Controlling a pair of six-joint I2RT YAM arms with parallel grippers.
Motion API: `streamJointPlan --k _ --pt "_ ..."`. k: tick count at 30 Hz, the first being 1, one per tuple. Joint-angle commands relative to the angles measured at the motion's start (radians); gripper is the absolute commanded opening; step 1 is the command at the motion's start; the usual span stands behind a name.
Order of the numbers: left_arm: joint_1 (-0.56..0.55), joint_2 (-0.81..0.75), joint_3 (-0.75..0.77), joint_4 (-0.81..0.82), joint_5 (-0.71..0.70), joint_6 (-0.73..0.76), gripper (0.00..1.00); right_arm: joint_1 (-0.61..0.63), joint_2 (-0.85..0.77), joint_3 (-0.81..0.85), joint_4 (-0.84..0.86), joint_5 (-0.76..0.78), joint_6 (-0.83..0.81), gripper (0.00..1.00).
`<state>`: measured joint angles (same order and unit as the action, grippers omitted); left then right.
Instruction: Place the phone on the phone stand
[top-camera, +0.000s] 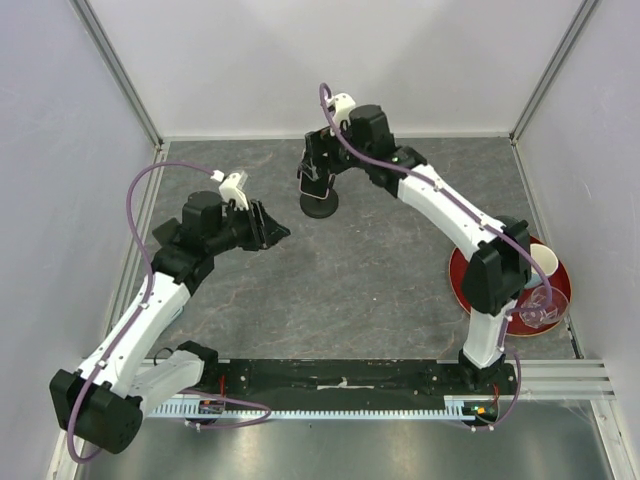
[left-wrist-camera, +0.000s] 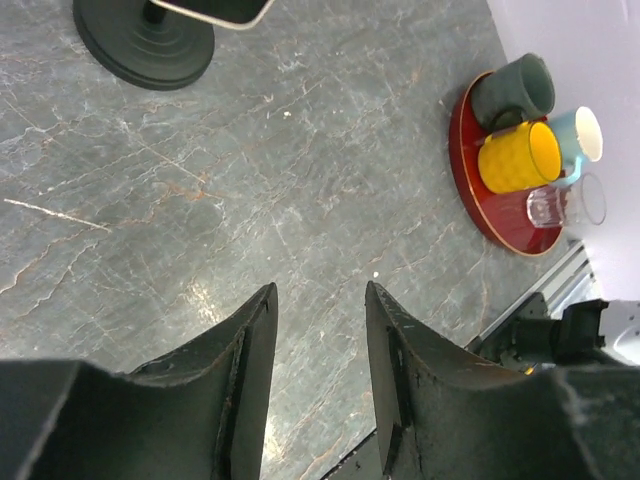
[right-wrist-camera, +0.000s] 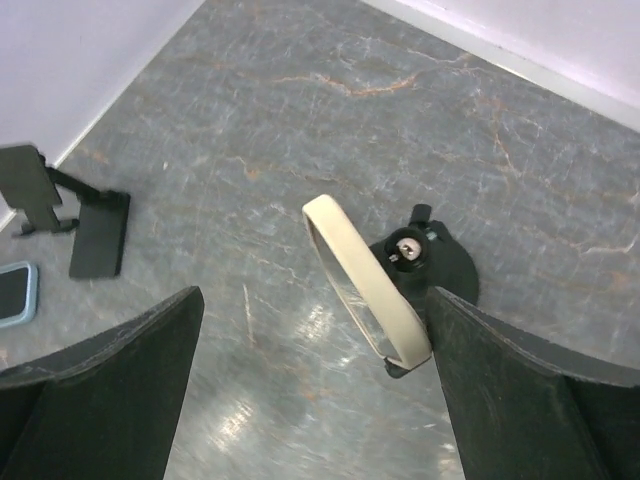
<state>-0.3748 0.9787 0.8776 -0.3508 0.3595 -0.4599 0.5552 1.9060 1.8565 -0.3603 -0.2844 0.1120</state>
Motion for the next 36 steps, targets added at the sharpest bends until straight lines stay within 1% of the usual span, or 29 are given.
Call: streamJointPlan --k 1,2,3,6,9,13,14,15,17,18,19,20,21,22,23,24,25,26,27,28,29,30,32,33,35,36 --pt "0.031 -0.024 0.023 0.067 0.104 -0.059 0.48 0.075 -0.116 -0.169 0.211 0.41 0.296 0.98" --pt "0.033 -0.032 0.021 0.053 0.101 -0.057 0.49 0.087 -0.125 -0.181 0.216 0.482 0.307 0.98" --pt "0.034 -0.041 0.011 0.047 0.096 -0.053 0.49 0.091 -0.133 -0.19 0.221 0.514 0.314 0.98" --pt "0.039 -0.075 -0.014 0.027 0.09 -0.045 0.49 0.098 -0.143 -0.241 0.286 0.528 0.33 0.98" --pt "0.04 -0.106 -0.037 0.021 0.096 -0.045 0.49 0.1 -0.127 -0.257 0.346 0.45 0.261 0.98" --pt "0.042 -0.12 -0.046 0.03 0.136 -0.045 0.49 0.098 -0.11 -0.241 0.386 0.291 0.112 0.98" --pt "0.042 -0.123 -0.049 0.038 0.147 -0.049 0.49 0.097 -0.11 -0.238 0.383 0.287 0.089 0.95" --pt "0.042 -0.121 -0.057 0.048 0.156 -0.049 0.49 0.095 -0.113 -0.24 0.38 0.233 0.066 0.91" --pt "0.042 -0.107 -0.06 0.076 0.186 -0.054 0.5 0.086 -0.116 -0.244 0.367 0.185 0.048 0.83" --pt "0.043 -0.095 -0.051 0.087 0.199 -0.056 0.5 0.083 -0.116 -0.24 0.363 0.171 0.034 0.73" --pt "0.045 -0.053 -0.042 0.111 0.228 -0.059 0.51 0.074 -0.114 -0.234 0.363 0.118 0.025 0.67" --pt "0.051 -0.035 -0.023 0.13 0.249 -0.071 0.51 0.068 -0.11 -0.23 0.333 0.097 0.018 0.62" --pt "0.054 -0.014 -0.013 0.147 0.266 -0.08 0.52 0.061 -0.108 -0.227 0.328 0.081 0.002 0.54" --pt "0.06 0.015 -0.005 0.166 0.292 -0.086 0.54 0.049 -0.105 -0.221 0.325 0.024 -0.017 0.51" --pt "0.071 0.031 0.013 0.194 0.298 -0.092 0.57 0.043 -0.104 -0.22 0.327 -0.001 -0.04 0.5" --pt "0.074 0.038 0.024 0.202 0.303 -0.092 0.58 0.037 -0.096 -0.215 0.325 -0.03 -0.061 0.44" --pt "0.077 0.052 0.038 0.2 0.3 -0.088 0.6 0.017 -0.087 -0.191 0.317 -0.065 -0.104 0.41" --pt "0.085 0.079 0.067 0.185 0.294 -0.077 0.61 0.005 -0.061 -0.171 0.282 -0.14 -0.13 0.4" --pt "0.088 0.09 0.084 0.173 0.285 -0.071 0.61 -0.007 -0.045 -0.146 0.255 -0.171 -0.144 0.32" --pt "0.089 0.103 0.098 0.164 0.271 -0.066 0.61 -0.035 -0.029 -0.088 0.227 -0.197 -0.158 0.29" --pt "0.089 0.123 0.119 0.156 0.265 -0.057 0.61 -0.049 -0.001 -0.063 0.181 -0.241 -0.159 0.29" --pt "0.091 0.136 0.132 0.154 0.262 -0.056 0.61 -0.061 0.007 -0.039 0.157 -0.263 -0.163 0.43" --pt "0.089 0.184 0.179 0.15 0.256 -0.037 0.62 -0.08 -0.005 -0.01 0.12 -0.28 -0.161 0.66" --pt "0.089 0.201 0.199 0.135 0.245 -0.028 0.62 -0.081 -0.022 -0.014 0.119 -0.25 -0.149 0.82" --pt "0.089 0.244 0.271 0.099 0.197 0.024 0.62 -0.08 -0.086 -0.052 0.118 -0.225 -0.089 0.94" --pt "0.089 0.285 0.299 0.061 0.187 0.05 0.62 -0.081 -0.108 -0.066 0.113 -0.211 -0.074 0.98"
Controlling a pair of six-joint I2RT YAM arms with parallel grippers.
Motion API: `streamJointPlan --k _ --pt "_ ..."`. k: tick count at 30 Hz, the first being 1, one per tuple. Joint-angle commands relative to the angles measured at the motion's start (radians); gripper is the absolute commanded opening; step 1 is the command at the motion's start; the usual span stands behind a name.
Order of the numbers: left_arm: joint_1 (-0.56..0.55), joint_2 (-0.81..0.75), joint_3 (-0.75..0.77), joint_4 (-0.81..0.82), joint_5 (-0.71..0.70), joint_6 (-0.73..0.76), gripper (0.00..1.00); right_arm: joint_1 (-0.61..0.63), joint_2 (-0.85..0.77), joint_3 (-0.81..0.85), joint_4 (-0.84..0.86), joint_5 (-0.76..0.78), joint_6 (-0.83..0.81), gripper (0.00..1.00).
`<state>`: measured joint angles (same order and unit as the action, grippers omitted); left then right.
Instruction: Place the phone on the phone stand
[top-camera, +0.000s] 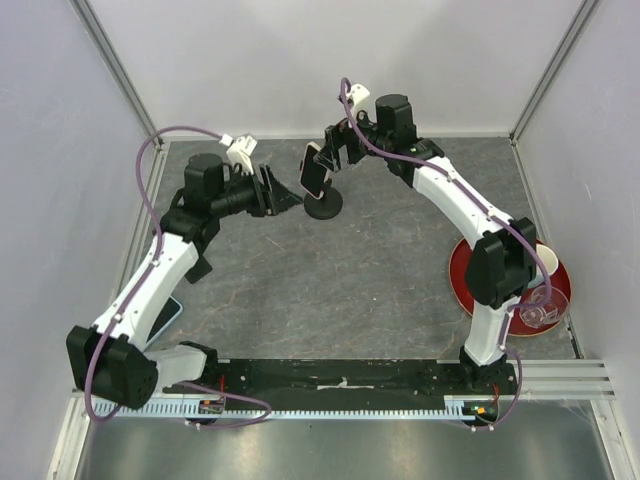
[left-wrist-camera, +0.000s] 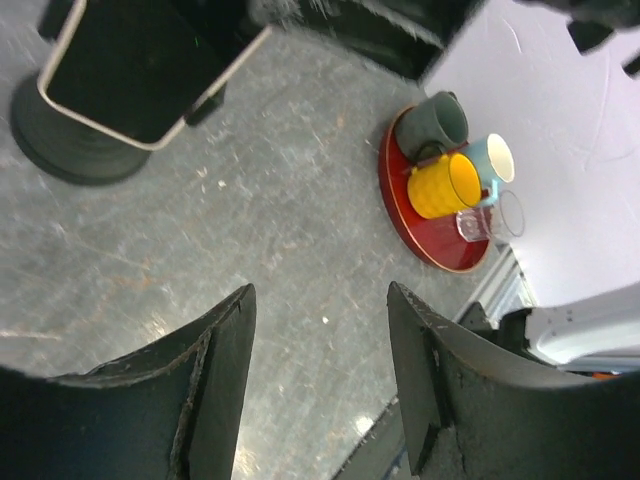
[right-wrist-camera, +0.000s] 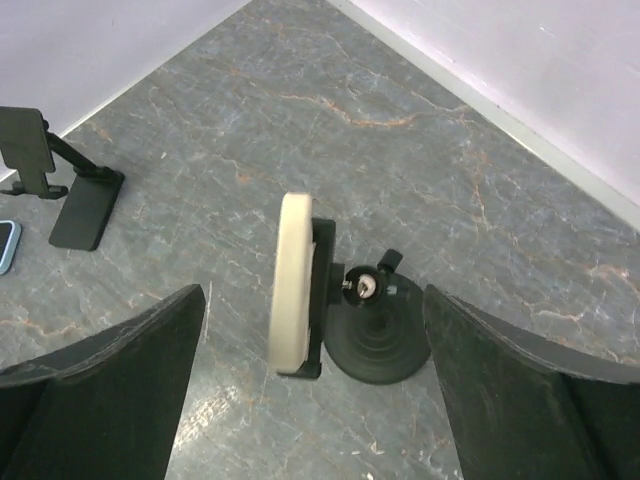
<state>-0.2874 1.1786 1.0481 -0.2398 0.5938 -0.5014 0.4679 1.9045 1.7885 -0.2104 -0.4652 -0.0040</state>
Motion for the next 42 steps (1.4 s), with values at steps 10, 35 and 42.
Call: streamJointPlan --k 10,35,42 --pt "0.002 0.415 0.47 -0.193 -0.017 0.48 0.68 0.005 -0.442 -0.367 -0.035 0.189 0.16 0.98" --pt "0.043 0.809 0.921 -0.381 0.34 1.138 0.68 0.005 -0.852 -0.77 0.0 0.132 0.193 0.98" --pt "0.063 0.903 1.052 -0.473 0.549 1.158 0.61 0.005 -0.846 -0.747 -0.02 0.131 0.179 0.98"
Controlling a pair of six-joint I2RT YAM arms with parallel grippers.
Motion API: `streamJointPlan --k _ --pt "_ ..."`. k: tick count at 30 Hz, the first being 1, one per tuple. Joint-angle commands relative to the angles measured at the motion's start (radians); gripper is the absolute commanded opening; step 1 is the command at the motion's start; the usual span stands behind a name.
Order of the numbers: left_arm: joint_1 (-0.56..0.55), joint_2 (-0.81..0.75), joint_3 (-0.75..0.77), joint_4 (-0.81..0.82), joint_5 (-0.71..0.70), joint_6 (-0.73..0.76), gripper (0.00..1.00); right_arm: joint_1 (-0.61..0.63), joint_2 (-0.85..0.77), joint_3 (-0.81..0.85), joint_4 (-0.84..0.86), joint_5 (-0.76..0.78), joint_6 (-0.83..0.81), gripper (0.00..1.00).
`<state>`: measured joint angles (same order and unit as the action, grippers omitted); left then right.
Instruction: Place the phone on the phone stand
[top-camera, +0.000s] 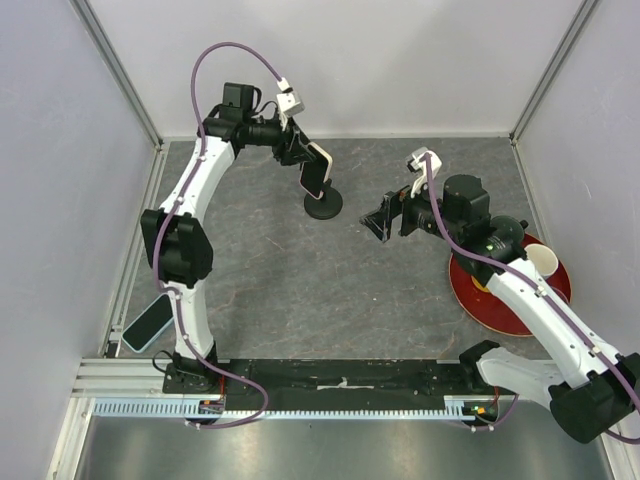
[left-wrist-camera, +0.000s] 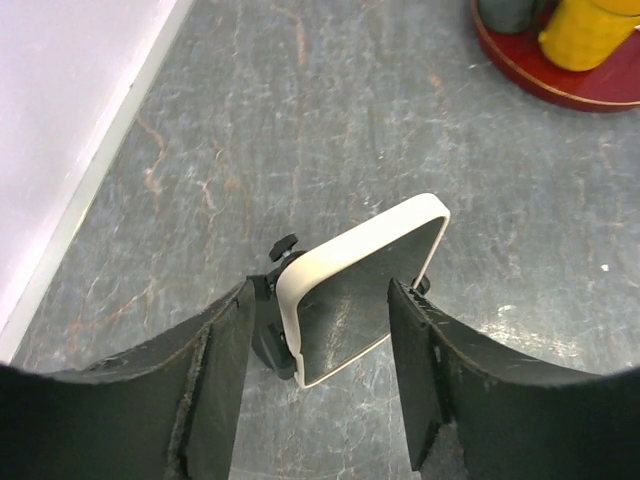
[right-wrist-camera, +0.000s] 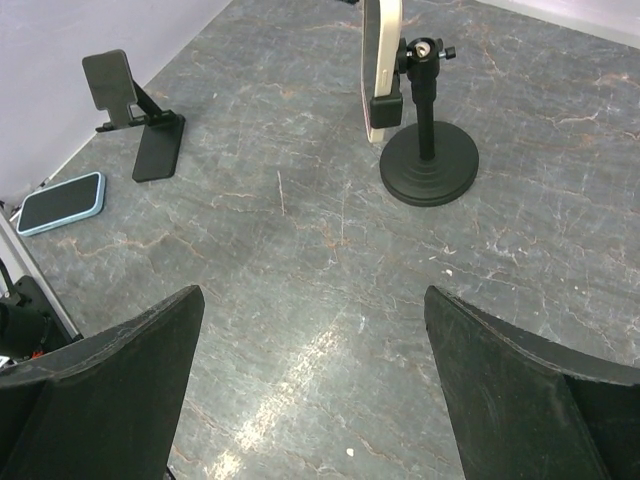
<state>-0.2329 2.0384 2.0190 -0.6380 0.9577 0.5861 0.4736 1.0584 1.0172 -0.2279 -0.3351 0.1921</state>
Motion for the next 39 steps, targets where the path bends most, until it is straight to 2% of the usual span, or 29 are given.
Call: streamJointPlan --k 1,11,16,18,23,26,29,30,35,39 --pt "0.009 0.052 0.083 -0.078 0.193 0.07 0.59 -0.001 0.0 0.026 -0.004 -0.001 -0.016 0.98" --pt "0.007 0.117 0.132 -0.109 0.296 0.073 0.55 -0.001 0.011 0.027 -0.005 -0.018 -0.011 0.98" --pt "0.009 0.118 0.127 -0.108 0.303 0.073 0.39 -0.001 0.009 0.029 -0.007 -0.018 -0.011 0.98" --pt "0.007 0.114 0.112 -0.097 0.293 0.049 0.28 -0.001 0.011 0.031 -0.007 -0.019 -0.011 0.98" --pt "0.007 0.031 -0.035 0.121 0.288 -0.09 0.16 0.0 0.014 0.018 -0.002 -0.021 -0.01 0.98" --pt "0.007 -0.039 -0.231 0.328 0.283 -0.194 0.1 0.0 0.011 0.011 -0.002 -0.022 -0.01 0.98" --pt "0.009 -0.084 -0.346 0.507 0.268 -0.282 0.07 -0.001 0.008 0.008 -0.004 -0.022 -0.013 0.98" --pt "0.01 -0.09 -0.367 0.555 0.263 -0.302 0.03 -0.001 0.008 0.006 -0.004 -0.022 -0.013 0.98" --pt "0.021 -0.08 -0.421 0.853 0.237 -0.507 0.02 -0.001 0.0 0.006 -0.005 -0.015 -0.016 0.98" --pt "0.03 -0.049 -0.411 1.006 0.227 -0.641 0.02 -0.001 -0.003 0.007 -0.007 -0.01 -0.019 0.98"
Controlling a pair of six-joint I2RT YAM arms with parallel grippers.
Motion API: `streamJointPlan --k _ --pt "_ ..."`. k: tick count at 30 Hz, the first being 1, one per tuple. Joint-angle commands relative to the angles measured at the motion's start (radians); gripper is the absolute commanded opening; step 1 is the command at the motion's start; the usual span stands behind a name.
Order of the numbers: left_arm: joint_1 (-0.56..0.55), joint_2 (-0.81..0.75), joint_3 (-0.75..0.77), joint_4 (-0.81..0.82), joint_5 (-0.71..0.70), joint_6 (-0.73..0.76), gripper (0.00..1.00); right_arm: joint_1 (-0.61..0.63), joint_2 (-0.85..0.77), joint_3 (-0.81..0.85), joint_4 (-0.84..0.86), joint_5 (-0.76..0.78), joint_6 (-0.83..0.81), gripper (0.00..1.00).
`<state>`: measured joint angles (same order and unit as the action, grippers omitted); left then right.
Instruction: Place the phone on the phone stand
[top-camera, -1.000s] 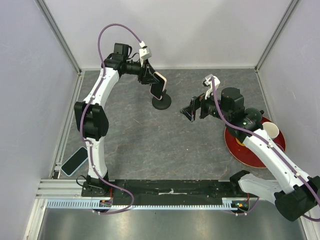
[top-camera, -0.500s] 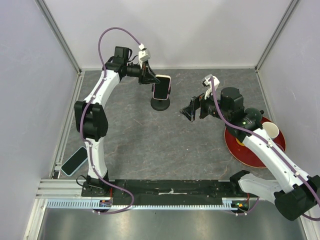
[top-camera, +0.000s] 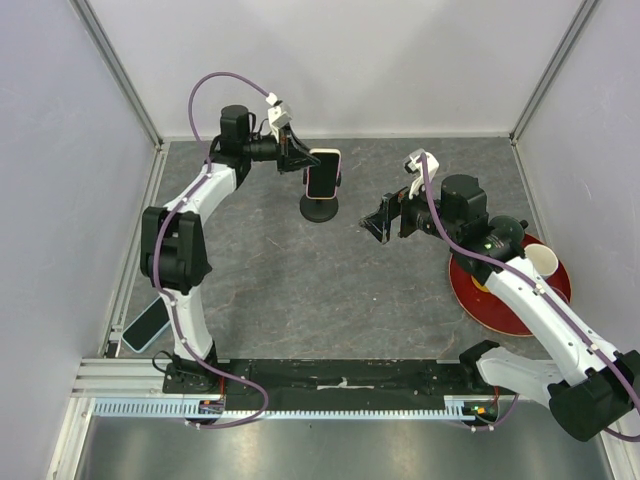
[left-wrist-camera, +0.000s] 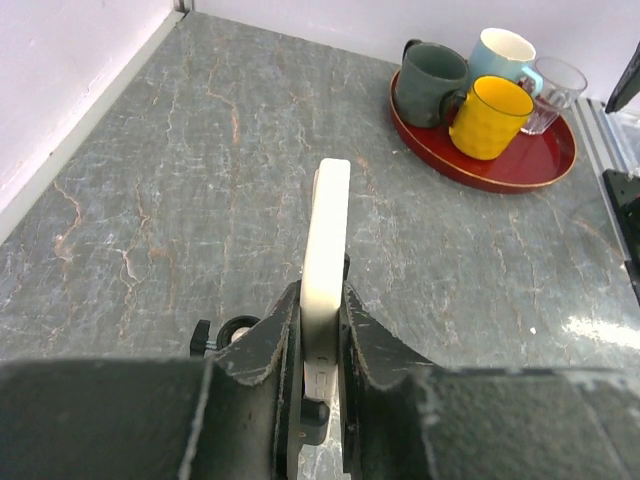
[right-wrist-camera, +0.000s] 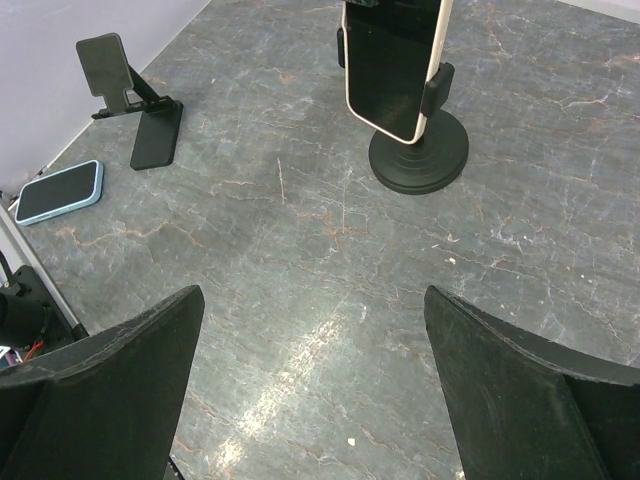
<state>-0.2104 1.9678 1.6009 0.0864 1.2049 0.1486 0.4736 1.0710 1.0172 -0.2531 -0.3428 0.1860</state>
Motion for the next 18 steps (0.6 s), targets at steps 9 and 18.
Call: streamJointPlan --k 9,18 --pt "0.013 0.117 0.074 0.525 -0.045 -0.415 0.02 -0.001 0.0 0.004 0.014 0.001 -0.02 0.98" --pt "0.009 0.19 0.182 0.48 -0.056 -0.443 0.04 0.0 -0.005 0.001 0.005 0.019 -0.037 0.98"
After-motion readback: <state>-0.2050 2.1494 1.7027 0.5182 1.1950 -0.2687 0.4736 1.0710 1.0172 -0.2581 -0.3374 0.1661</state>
